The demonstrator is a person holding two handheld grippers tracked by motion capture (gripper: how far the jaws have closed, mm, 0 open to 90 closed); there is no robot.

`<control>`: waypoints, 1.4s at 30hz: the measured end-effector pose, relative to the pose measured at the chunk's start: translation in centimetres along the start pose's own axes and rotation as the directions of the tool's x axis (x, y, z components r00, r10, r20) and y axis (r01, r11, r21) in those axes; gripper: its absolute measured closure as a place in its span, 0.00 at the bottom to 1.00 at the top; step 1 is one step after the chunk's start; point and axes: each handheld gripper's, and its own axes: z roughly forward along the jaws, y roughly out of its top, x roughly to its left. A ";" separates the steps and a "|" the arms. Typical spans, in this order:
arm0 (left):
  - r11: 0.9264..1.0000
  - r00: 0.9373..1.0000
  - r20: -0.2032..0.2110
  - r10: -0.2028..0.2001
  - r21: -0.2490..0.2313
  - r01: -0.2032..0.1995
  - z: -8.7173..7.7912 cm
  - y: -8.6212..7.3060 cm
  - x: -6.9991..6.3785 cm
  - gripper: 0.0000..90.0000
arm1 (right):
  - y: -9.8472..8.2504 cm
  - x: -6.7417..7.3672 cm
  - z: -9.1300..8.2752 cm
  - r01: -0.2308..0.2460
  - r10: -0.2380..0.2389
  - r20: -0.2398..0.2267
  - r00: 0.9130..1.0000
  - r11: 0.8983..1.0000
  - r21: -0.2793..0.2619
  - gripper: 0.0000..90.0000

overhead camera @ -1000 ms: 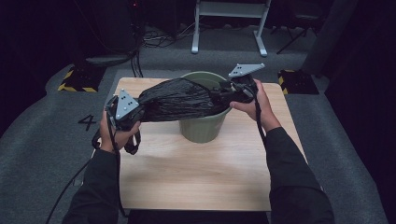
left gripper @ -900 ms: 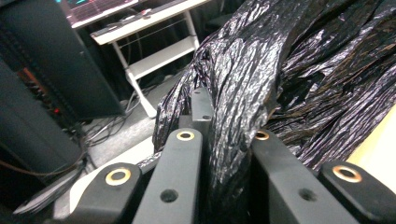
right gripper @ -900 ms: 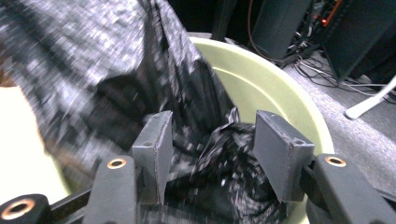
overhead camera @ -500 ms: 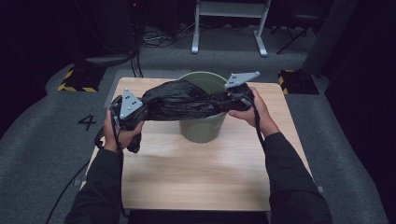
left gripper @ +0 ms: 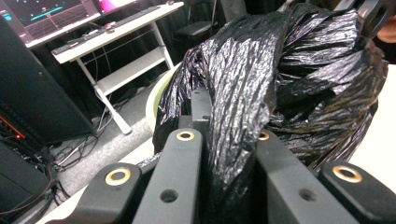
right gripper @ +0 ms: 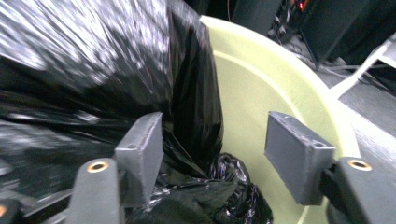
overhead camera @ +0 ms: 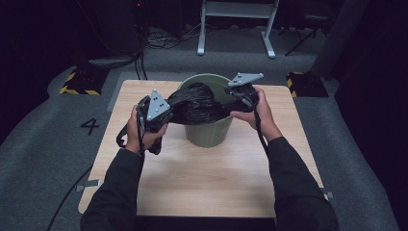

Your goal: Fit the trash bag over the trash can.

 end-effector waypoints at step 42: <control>0.999 0.988 0.152 -0.025 -0.030 0.030 -5.3 0.2 -1.8 0.40 | -0.9 -1.0 -0.4 0.022 -0.022 -0.003 1.000 0.998 -0.052 1.00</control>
